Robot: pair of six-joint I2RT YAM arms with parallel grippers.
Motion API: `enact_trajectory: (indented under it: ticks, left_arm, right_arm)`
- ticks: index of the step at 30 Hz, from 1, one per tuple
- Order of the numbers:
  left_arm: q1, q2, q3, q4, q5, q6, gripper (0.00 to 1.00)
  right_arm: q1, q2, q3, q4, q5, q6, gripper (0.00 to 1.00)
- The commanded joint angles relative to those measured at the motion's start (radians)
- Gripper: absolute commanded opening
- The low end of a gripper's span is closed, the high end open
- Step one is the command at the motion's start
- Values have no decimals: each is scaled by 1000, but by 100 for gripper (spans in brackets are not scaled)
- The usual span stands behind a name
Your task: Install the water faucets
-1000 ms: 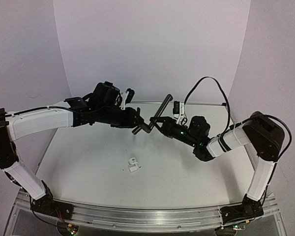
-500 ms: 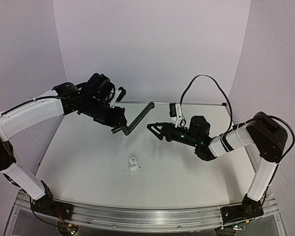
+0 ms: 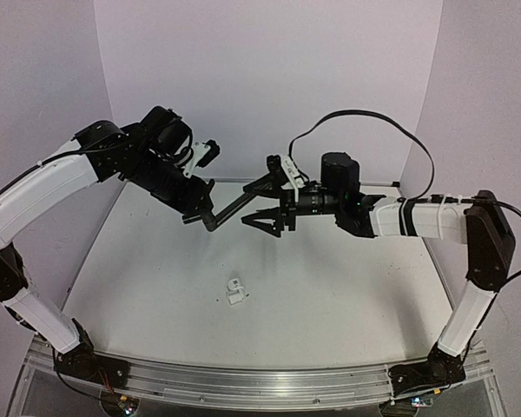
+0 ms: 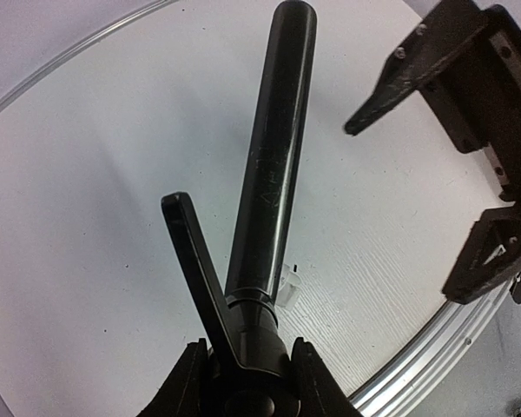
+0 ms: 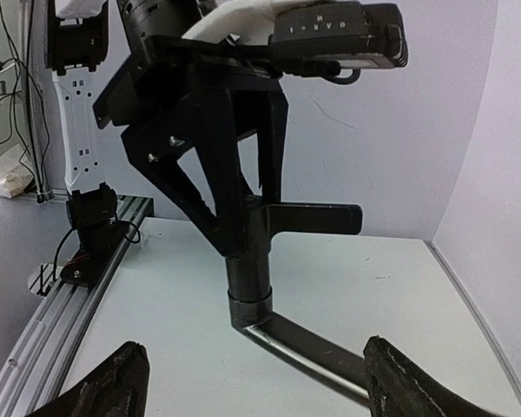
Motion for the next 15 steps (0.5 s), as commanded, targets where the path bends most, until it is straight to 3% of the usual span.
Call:
enact_trajectory:
  ticks: [1, 15]
  left_arm:
    - [0, -7, 100, 17, 17, 55, 0]
    - [0, -1, 94, 2, 62, 47, 0]
  right_arm:
    - [34, 101, 127, -48, -85, -76, 86]
    - [119, 267, 341, -72, -46, -81, 77]
